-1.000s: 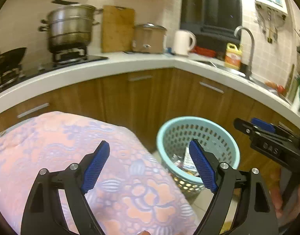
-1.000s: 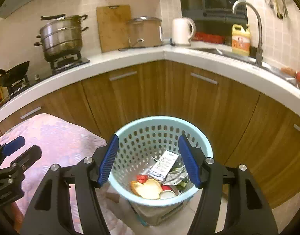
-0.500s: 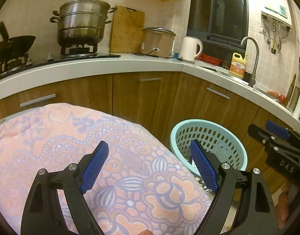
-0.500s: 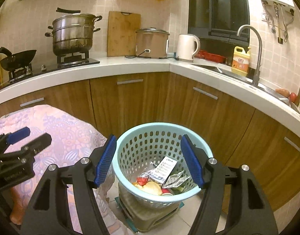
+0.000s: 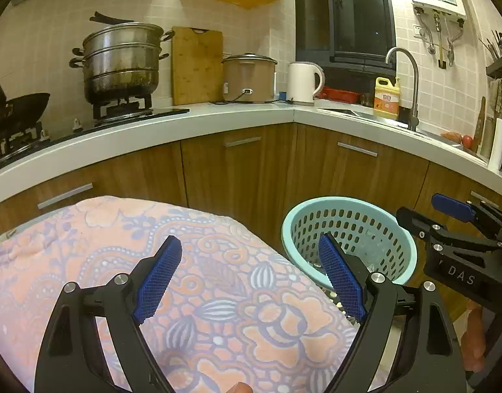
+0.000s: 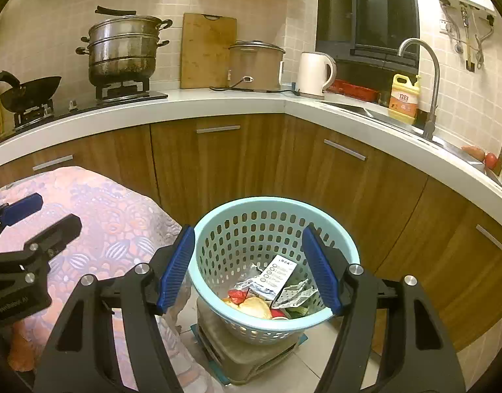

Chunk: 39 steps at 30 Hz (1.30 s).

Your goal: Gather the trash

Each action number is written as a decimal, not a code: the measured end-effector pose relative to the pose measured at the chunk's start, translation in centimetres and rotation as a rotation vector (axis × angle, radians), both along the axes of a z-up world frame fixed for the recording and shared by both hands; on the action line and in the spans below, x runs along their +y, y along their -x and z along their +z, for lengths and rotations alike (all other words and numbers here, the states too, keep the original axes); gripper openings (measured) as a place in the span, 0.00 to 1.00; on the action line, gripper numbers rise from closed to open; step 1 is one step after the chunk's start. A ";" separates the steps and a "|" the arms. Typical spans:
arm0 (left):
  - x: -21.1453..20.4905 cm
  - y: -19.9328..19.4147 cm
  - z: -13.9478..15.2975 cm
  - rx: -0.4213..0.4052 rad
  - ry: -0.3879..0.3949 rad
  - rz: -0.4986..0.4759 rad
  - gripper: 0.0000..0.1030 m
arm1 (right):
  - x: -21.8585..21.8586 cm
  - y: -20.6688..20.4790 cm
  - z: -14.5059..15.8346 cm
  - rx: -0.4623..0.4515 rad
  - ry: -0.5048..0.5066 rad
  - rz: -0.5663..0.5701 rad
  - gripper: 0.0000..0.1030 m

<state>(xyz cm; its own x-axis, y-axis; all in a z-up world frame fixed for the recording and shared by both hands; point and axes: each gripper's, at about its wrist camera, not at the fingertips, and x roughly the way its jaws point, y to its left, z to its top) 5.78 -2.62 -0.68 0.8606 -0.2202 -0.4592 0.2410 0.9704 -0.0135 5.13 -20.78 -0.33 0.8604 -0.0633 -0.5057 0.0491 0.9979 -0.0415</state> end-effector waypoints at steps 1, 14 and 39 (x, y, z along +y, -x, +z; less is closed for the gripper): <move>0.0 0.0 0.0 -0.002 0.000 0.002 0.81 | 0.0 0.0 0.0 0.001 -0.002 -0.002 0.62; 0.2 0.3 0.3 -0.012 0.024 -0.003 0.81 | 0.5 0.5 -0.4 -0.005 0.014 -0.016 0.62; -0.2 0.7 0.5 -0.030 -0.002 0.025 0.81 | 0.9 0.6 -0.6 -0.002 0.015 -0.004 0.62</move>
<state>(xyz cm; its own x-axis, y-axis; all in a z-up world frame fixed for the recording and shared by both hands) 5.09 -2.82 -0.19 0.8792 -0.1970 -0.4339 0.2167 0.9762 -0.0043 4.57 -19.85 -0.88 0.8611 -0.0744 -0.5030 0.0534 0.9970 -0.0560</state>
